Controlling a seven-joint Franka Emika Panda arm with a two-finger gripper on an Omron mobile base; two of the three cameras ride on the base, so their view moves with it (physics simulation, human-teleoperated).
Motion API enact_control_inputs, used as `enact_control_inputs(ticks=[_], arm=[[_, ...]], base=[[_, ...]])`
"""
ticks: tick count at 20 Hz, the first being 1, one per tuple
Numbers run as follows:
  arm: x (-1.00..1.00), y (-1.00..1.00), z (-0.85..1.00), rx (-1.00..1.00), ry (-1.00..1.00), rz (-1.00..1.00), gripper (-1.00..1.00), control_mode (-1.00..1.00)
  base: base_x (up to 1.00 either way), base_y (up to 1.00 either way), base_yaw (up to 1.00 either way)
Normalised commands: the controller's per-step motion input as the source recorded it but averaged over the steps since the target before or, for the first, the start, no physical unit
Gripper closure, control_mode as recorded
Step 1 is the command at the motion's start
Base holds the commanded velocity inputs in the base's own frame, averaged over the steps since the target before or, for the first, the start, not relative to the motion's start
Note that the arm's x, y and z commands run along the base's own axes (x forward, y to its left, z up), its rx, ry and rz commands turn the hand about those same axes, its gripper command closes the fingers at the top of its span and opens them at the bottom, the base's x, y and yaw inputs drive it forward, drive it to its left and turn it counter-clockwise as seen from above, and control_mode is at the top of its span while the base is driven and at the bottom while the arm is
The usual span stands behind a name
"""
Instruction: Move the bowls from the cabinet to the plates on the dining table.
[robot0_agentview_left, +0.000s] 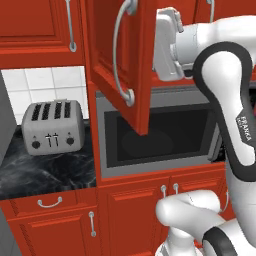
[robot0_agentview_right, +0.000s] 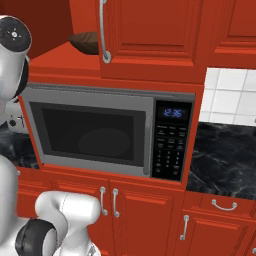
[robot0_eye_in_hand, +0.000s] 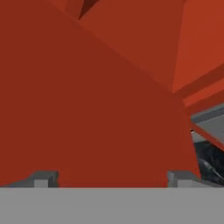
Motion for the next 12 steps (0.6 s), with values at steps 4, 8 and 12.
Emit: enact_control_inputs(ticks=[4, 8, 12], arm=[[0.00, 0.96, -0.04, 0.00, -0.02, 0.11, -1.00, -1.00], [0.00, 0.98, -0.08, 0.00, -0.03, 0.06, -1.00, -1.00], [0.00, 0.42, -0.02, 0.00, 0.00, 0.01, -1.00, -1.00]], base=[[0.00, 0.00, 0.00], [0.00, 0.00, 0.00], [0.00, 0.00, 0.00]])
